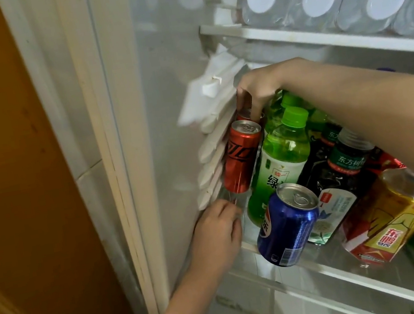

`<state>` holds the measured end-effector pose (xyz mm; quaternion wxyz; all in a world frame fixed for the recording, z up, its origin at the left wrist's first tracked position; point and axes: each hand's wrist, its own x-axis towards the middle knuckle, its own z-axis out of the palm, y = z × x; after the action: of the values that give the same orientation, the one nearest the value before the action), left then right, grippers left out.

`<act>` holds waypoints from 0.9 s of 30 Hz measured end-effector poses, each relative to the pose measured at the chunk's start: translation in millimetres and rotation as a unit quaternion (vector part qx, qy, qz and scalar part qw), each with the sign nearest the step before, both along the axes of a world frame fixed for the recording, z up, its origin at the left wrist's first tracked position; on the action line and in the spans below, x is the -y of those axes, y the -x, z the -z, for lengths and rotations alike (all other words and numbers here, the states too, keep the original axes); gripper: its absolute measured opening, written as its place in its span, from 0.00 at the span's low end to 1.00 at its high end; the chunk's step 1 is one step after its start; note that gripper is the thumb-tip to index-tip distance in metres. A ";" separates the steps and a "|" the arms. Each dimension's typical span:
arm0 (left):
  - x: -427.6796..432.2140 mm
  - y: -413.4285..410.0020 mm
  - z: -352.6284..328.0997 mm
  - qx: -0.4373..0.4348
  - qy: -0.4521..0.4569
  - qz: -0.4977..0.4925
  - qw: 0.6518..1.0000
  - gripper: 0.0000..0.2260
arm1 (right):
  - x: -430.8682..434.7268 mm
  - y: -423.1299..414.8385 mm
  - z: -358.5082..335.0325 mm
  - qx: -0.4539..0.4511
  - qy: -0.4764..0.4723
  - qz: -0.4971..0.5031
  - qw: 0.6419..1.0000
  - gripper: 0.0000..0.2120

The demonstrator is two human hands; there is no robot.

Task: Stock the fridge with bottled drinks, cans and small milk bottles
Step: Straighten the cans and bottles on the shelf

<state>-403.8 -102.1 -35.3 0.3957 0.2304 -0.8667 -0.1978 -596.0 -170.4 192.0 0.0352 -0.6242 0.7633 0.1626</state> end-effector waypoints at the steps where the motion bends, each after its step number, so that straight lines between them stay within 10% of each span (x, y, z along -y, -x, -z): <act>1: -0.2 -0.1 0.2 0.001 -0.001 -0.002 1.000 0.04 | 0.4 -0.7 -0.9 0.007 -0.003 0.005 1.000 0.20; 27: -43.4 -0.6 -4.1 -0.064 -0.238 0.112 0.963 0.11 | -120.7 -28.8 -22.7 0.134 0.242 0.045 0.960 0.15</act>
<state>-403.2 -58.7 -31.2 0.3593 0.2067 -0.7876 -0.4559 -567.1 -49.6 214.8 -0.0077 -0.5948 0.7957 -0.1140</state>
